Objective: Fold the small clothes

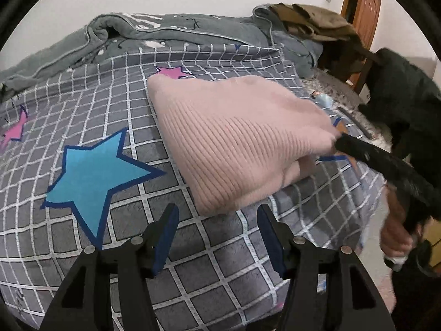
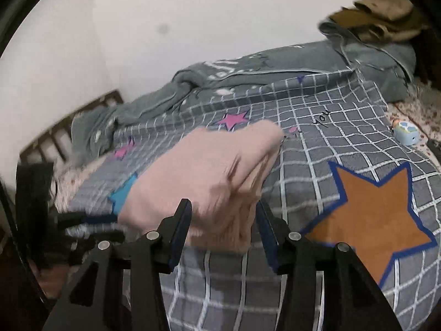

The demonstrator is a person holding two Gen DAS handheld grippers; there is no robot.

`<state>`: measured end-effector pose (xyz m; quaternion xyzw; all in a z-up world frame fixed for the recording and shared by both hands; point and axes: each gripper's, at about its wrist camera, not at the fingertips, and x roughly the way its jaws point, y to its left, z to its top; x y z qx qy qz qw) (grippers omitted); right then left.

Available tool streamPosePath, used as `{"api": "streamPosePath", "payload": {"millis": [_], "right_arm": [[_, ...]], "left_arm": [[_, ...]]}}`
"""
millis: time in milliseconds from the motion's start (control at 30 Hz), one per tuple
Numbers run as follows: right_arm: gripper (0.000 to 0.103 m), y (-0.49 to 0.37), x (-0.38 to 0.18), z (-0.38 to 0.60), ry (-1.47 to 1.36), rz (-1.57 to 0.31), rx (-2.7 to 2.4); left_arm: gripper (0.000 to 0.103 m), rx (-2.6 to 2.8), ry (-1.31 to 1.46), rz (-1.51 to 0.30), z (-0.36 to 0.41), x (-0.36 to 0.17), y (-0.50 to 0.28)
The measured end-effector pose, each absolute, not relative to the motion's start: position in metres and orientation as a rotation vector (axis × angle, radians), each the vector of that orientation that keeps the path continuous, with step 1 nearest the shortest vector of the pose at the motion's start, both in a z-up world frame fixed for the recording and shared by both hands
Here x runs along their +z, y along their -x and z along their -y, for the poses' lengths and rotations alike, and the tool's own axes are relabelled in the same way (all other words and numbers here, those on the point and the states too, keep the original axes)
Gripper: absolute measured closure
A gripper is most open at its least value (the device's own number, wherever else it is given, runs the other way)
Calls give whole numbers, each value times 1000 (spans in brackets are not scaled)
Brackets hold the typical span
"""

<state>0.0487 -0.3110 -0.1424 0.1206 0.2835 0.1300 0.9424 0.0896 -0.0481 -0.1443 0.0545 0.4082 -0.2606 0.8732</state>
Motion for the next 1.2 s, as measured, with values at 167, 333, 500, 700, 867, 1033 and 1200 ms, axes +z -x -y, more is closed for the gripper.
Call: {"api": "streamPosePath", "payload": {"millis": [167, 333, 500, 700, 867, 1033, 1200], "right_arm": [[55, -42, -155, 286, -111, -594, 262], [61, -55, -154, 287, -158, -574, 287], [96, -61, -151, 284, -151, -556, 305], [97, -47, -161, 295, -172, -561, 344], [91, -46, -173, 288, -139, -625, 337], [66, -39, -150, 289, -136, -602, 382], [59, -51, -127, 295, -220, -517, 341]], "left_arm": [[46, -505, -222, -833, 69, -145, -89], [52, -480, -281, -808, 82, -140, -94], [84, -495, -188, -785, 64, -129, -103], [85, -540, -75, -854, 43, -145, -109], [81, -553, -91, -884, 43, -152, -104], [77, -596, -63, -891, 25, -144, -97], [70, -544, -9, -866, 10, -132, -101]]}}
